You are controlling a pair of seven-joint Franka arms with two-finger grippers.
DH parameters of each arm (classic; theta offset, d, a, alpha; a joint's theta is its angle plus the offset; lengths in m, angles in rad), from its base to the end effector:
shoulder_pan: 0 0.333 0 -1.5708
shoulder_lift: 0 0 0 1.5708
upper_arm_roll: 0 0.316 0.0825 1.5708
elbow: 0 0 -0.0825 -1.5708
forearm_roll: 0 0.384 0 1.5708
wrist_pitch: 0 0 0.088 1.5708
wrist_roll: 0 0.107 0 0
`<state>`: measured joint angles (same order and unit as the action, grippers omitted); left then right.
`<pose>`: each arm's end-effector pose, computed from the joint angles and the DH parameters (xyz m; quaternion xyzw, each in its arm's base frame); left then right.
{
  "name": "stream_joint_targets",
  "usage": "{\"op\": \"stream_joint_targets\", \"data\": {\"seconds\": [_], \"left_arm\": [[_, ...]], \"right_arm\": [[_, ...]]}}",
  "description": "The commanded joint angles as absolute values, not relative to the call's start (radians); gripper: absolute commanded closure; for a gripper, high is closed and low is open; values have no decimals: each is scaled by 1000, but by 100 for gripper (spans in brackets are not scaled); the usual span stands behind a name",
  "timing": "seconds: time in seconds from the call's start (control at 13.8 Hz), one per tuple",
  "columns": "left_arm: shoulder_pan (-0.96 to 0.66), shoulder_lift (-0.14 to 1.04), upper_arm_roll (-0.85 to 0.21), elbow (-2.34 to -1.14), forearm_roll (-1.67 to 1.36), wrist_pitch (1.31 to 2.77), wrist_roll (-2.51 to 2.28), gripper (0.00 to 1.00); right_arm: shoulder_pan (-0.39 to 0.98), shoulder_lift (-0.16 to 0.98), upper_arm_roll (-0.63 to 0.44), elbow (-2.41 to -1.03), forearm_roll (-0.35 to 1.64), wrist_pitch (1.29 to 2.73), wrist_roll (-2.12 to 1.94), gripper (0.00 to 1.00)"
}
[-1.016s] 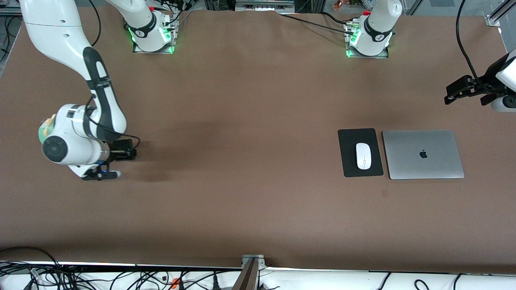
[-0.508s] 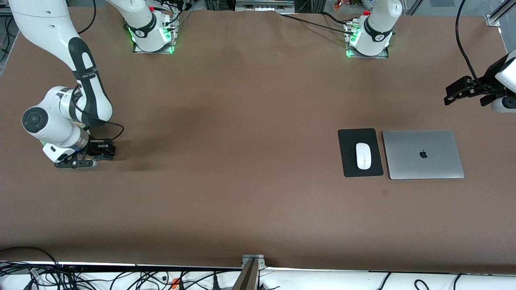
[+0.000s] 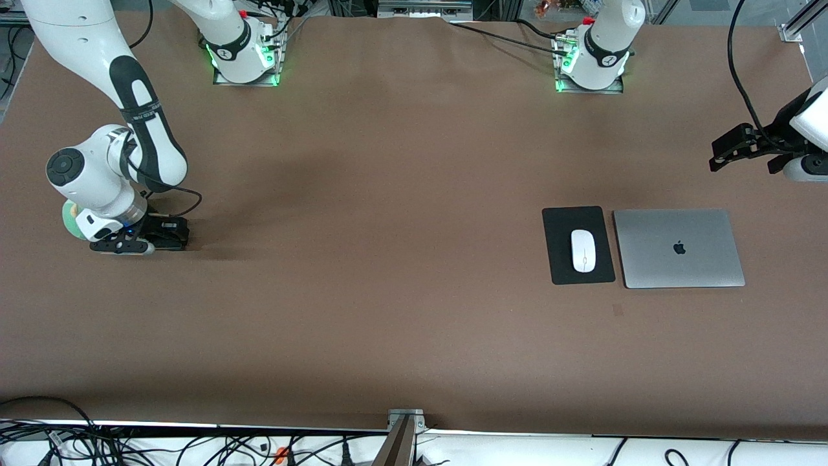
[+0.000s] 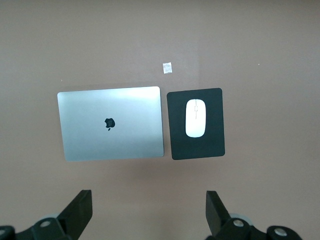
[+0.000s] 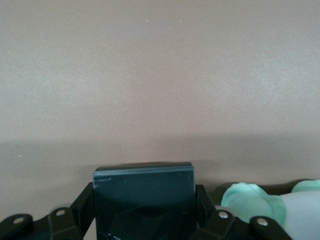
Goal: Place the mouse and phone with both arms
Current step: 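Lower the black phone beside the green plush toy with the right gripper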
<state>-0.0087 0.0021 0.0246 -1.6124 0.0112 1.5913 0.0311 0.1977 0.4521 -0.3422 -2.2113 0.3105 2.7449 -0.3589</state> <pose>0.5558 0.0100 0.6055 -0.9999 0.0078 0.0117 0.0054 0.5531 -0.0955 0.1941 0.9980 -0.0125 0.0587 0.0198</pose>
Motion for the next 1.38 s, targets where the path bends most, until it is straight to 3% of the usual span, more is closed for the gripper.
{"op": "stream_joint_targets", "data": {"seconds": [0.0, 0.44, 0.51, 0.58, 0.65, 0.8, 0.94, 1.31], "left_arm": [[-14, 11, 31, -1591, 5, 1591, 54, 0], [-14, 11, 31, -1591, 3, 1586, 54, 0], [-14, 11, 31, -1591, 3, 1585, 54, 0], [-14, 11, 31, -1591, 3, 1585, 54, 0], [-14, 11, 31, -1591, 3, 1585, 54, 0], [-14, 11, 31, -1591, 3, 1585, 52, 0], [-14, 11, 31, -1591, 3, 1585, 52, 0], [-14, 11, 29, -1591, 3, 1582, 52, 0]], "right_arm": [[202, 452, -336, -2230, 351, 2781, -388, 66], [221, 505, -287, -2211, 449, 2838, -388, 62], [222, 506, -287, -2207, 449, 2838, -388, 42], [222, 506, -287, -2204, 449, 2835, -388, 11], [224, 506, -287, -2203, 449, 2835, -388, 0], [222, 502, -287, -2191, 449, 2821, -388, 0], [222, 471, -287, -2154, 448, 2713, -387, 0], [213, 399, -333, -1943, 407, 2205, -377, 0]]}}
